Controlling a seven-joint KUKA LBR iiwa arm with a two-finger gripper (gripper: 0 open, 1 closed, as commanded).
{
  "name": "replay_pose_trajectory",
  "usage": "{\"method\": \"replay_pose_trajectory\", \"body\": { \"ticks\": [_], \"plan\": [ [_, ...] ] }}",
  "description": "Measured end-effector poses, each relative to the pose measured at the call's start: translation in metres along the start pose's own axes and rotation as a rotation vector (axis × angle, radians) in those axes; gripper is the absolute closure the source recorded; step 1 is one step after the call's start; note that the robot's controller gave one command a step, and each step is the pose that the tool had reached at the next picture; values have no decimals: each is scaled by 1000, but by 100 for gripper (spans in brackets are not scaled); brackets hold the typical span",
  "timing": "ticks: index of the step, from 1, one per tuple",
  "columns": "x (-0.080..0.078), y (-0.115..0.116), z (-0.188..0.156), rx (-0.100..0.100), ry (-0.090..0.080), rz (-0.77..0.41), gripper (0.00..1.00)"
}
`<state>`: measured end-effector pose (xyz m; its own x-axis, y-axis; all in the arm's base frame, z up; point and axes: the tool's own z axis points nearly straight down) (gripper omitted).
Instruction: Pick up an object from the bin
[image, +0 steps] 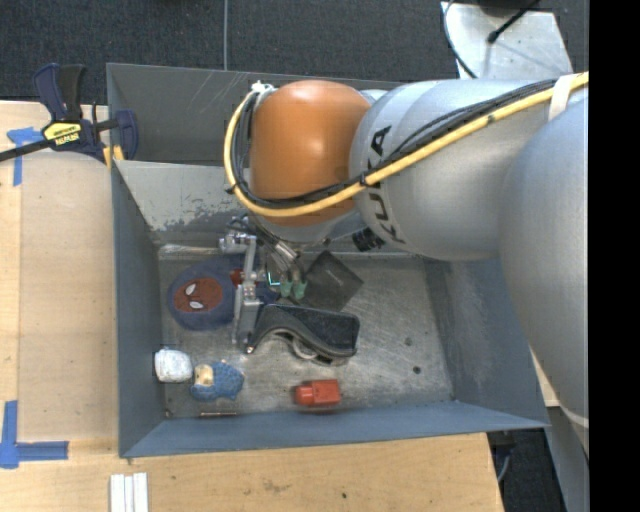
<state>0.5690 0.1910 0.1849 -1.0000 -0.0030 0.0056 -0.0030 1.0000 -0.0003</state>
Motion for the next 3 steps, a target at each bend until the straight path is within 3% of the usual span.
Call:
{"method": "replay_pose_trajectory", "body": {
  "ticks": [1, 2, 3],
  "plan": [
    [-43, -21, 105, 1, -1, -9, 0],
    [-39, -2, 111, 1, -12, -353, 0],
    [-41, -1, 109, -3, -22, -351, 100]
  ]
}}
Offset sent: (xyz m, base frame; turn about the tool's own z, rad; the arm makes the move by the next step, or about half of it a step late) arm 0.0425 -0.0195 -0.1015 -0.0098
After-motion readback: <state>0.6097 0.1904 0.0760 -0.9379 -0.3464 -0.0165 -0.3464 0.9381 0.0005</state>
